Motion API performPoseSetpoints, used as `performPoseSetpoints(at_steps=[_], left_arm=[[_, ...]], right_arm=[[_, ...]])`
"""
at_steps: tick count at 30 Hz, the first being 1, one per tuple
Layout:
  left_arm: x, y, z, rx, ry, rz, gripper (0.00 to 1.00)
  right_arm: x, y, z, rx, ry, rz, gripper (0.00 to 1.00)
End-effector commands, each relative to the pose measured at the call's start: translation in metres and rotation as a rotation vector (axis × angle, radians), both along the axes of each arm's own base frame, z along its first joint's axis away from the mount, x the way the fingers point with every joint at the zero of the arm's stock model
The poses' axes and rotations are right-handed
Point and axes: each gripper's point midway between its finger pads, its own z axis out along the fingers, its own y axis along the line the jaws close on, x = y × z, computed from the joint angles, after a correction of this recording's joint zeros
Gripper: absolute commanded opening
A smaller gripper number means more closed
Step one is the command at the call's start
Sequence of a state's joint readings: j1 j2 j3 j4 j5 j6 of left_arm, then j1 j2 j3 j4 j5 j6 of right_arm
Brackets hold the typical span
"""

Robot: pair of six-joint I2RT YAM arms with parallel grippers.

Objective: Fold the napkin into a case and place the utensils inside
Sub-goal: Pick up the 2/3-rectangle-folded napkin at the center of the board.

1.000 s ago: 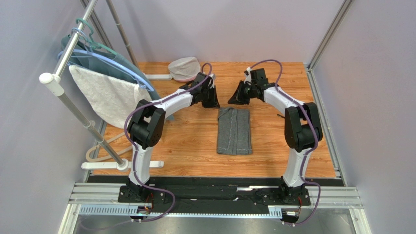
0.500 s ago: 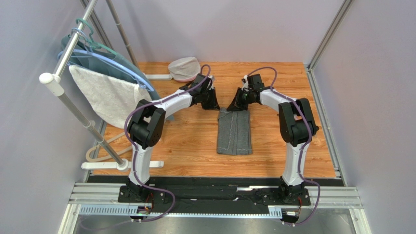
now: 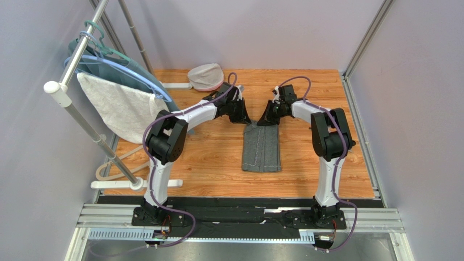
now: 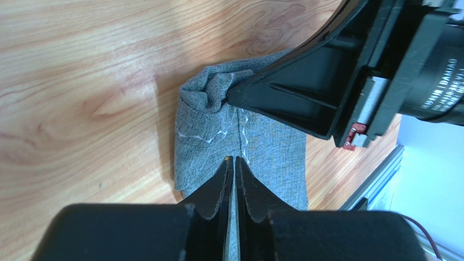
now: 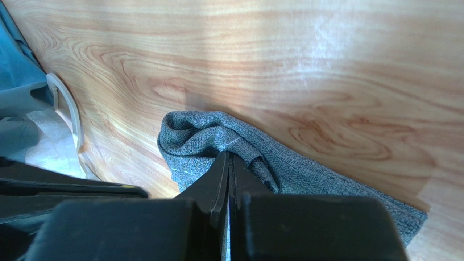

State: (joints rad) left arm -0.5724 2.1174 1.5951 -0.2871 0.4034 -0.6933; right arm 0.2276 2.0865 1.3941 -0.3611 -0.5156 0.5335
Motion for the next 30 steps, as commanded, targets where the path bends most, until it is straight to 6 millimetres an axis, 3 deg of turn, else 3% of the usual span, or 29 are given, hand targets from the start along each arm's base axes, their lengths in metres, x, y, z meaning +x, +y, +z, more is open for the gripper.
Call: performPoseSetpoints(at_steps=[1,4,7,9,12,15,21,22,25,27,30], left_arm=[[0.003,-0.014,-0.012,-0.019,0.008,-0.038,0.12],[0.009,-0.013,-0.029,0.014,0.025,-0.024,0.12],[0.013,-0.005,-0.053,0.078,0.077,0.02,0.11],[0.013,-0.004,-0.058,0.089,0.086,0.025,0.1],[0.013,-0.004,-0.051,0.068,0.071,0.036,0.1],[0.015,-0.003,-0.037,0.06,0.042,0.045,0.1],[0.017,-0.005,-0.027,0.049,0.029,0.028,0.1],[0.016,-0.006,-0.026,0.046,0.03,0.023,0.1],[0.013,-0.005,-0.013,0.04,0.005,0.01,0.13],[0.01,-0.003,0.007,0.032,-0.044,0.002,0.19],[0.003,0.001,0.035,0.017,-0.1,0.003,0.24]], right_arm=[[0.017,-0.002,0.003,-0.031,-0.069,0.012,0.0],[0.014,-0.001,0.008,-0.033,-0.059,0.016,0.0],[0.013,0.0,0.029,-0.021,-0.093,0.019,0.0],[0.011,0.004,0.048,-0.007,-0.123,0.024,0.0],[0.003,0.016,0.061,0.037,-0.13,0.045,0.0],[-0.002,0.021,0.056,0.05,-0.124,0.052,0.0],[0.007,0.008,0.011,-0.002,-0.081,0.021,0.0],[0.007,0.003,-0.007,-0.043,-0.055,0.021,0.0],[0.014,-0.002,-0.021,-0.068,-0.041,0.024,0.0],[0.018,-0.001,-0.014,-0.066,-0.055,0.03,0.0],[0.025,0.002,0.016,-0.045,-0.11,0.034,0.0]])
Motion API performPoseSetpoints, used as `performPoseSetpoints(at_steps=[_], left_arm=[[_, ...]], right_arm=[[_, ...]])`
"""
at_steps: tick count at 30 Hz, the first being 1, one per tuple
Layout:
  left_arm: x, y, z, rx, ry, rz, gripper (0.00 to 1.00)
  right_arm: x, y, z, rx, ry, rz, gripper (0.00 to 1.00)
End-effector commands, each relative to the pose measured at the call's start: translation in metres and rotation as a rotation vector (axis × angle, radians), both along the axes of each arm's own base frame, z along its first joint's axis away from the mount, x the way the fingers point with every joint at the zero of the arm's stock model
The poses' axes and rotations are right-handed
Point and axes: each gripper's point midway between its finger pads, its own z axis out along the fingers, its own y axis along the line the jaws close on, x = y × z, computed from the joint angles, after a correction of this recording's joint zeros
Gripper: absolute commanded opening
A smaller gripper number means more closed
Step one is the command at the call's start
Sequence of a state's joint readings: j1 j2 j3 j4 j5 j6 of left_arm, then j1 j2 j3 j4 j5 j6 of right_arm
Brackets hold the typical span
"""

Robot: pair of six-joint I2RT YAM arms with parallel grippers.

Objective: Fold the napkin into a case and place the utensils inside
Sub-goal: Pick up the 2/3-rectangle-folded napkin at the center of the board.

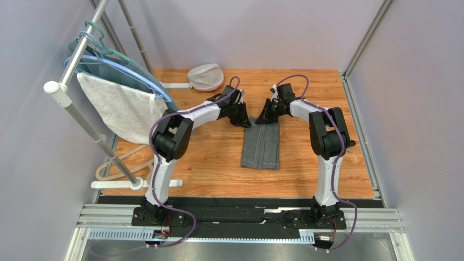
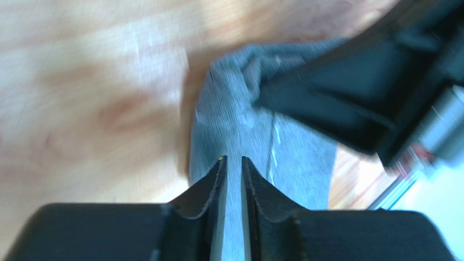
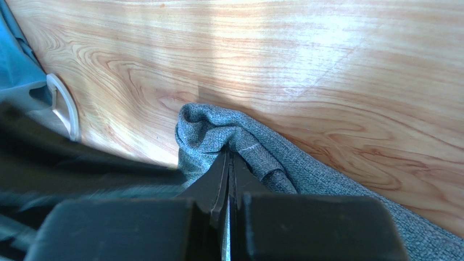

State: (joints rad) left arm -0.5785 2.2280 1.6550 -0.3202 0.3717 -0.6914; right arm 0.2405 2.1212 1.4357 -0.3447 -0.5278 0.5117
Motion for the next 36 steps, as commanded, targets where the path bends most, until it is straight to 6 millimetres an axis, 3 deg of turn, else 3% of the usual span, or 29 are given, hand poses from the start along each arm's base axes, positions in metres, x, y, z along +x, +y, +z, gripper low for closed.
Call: performPoseSetpoints(at_steps=[1,4,5,6,7,8,9,10,12,16,20,23,26,36], left_arm=[[-0.004,0.004,0.084,-0.051,-0.172,-0.013,0.25],[-0.024,0.0,0.103,-0.054,-0.208,-0.056,0.27],[-0.031,-0.003,0.104,-0.057,-0.21,-0.075,0.27],[-0.042,-0.011,0.108,-0.079,-0.222,-0.101,0.28],[-0.05,-0.016,0.108,-0.097,-0.218,-0.124,0.28],[-0.054,-0.021,0.107,-0.11,-0.214,-0.13,0.28],[-0.06,-0.031,0.105,-0.123,-0.22,-0.154,0.28],[-0.062,-0.037,0.102,-0.127,-0.214,-0.169,0.27],[-0.057,-0.049,0.096,-0.113,-0.218,-0.17,0.2],[-0.036,-0.07,0.085,-0.067,-0.281,-0.143,0.1],[-0.014,-0.079,0.067,-0.022,-0.29,-0.086,0.06],[0.002,-0.079,0.049,0.038,-0.274,-0.044,0.05],[0.014,-0.082,0.035,0.065,-0.251,0.003,0.05],[0.026,-0.075,-0.003,0.08,-0.13,0.084,0.01]], right_arm=[[0.014,-0.007,0.03,-0.049,-0.083,-0.001,0.0],[0.008,-0.013,0.053,-0.075,-0.092,-0.008,0.05],[0.005,-0.017,0.071,-0.087,-0.122,-0.016,0.11],[0.001,-0.022,0.076,-0.106,-0.121,-0.028,0.17],[-0.012,-0.031,0.07,-0.149,-0.087,-0.04,0.22],[-0.018,-0.035,0.082,-0.158,-0.111,-0.047,0.31],[-0.024,-0.04,0.084,-0.173,-0.108,-0.06,0.34],[-0.036,-0.052,0.071,-0.212,-0.075,-0.09,0.36],[-0.044,-0.063,0.077,-0.217,-0.094,-0.137,0.4],[-0.056,-0.075,0.056,-0.195,-0.057,-0.172,0.35],[-0.056,-0.069,0.041,-0.175,-0.043,-0.145,0.1],[-0.052,-0.066,0.031,-0.163,-0.034,-0.141,0.01],[-0.049,-0.064,0.022,-0.155,-0.021,-0.136,0.0],[-0.048,-0.067,0.004,-0.159,0.008,-0.147,0.0]])
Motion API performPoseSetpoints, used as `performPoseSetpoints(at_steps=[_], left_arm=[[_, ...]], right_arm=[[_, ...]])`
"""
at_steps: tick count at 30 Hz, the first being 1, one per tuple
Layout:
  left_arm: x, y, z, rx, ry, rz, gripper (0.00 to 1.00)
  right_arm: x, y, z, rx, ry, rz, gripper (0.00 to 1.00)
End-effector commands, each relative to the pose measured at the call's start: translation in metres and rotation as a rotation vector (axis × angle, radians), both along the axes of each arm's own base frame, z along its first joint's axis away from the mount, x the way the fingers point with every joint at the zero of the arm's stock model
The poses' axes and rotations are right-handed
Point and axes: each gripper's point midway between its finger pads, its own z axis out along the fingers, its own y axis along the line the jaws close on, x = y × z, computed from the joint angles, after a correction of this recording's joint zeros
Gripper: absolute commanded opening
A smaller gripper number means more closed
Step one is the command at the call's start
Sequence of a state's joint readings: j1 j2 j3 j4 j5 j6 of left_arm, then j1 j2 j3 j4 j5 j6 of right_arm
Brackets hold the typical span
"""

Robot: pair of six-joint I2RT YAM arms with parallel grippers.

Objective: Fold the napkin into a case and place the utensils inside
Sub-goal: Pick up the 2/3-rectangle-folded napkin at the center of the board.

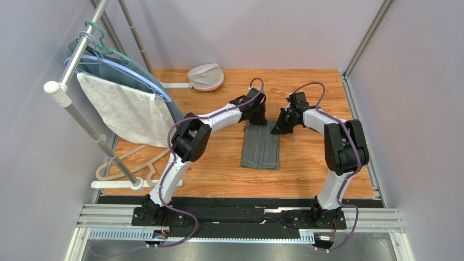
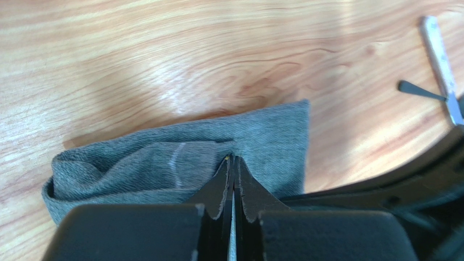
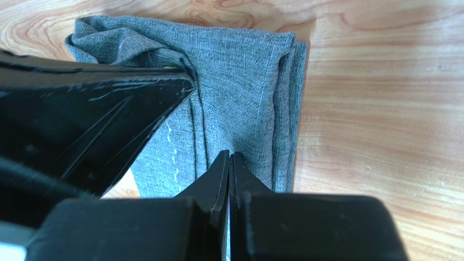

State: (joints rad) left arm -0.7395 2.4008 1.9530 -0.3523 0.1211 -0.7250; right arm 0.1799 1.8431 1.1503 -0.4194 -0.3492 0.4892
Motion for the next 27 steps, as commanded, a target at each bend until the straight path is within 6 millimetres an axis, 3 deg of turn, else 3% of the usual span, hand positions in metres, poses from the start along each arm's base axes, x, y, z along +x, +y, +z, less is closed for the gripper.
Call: performPoseSetpoints(at_steps=[1,7,19,24,27], left_arm=[[0.01,0.009,-0.006,0.008,0.045,0.07,0.01],[0.023,0.029,0.002,0.043,0.006,0.097,0.0],[0.023,0.044,0.026,0.081,-0.062,0.101,0.0],[0.029,0.046,0.024,0.084,-0.06,0.09,0.0],[0.026,0.036,0.027,0.043,-0.054,0.047,0.0]], right_arm=[[0.01,0.001,-0.003,0.013,-0.026,-0.009,0.0],[0.007,-0.005,-0.01,0.006,-0.007,-0.023,0.0],[-0.002,-0.009,-0.031,-0.008,0.057,-0.044,0.0],[-0.005,-0.01,-0.034,-0.011,0.064,-0.048,0.0],[-0.001,-0.001,-0.026,0.034,0.041,-0.03,0.0]])
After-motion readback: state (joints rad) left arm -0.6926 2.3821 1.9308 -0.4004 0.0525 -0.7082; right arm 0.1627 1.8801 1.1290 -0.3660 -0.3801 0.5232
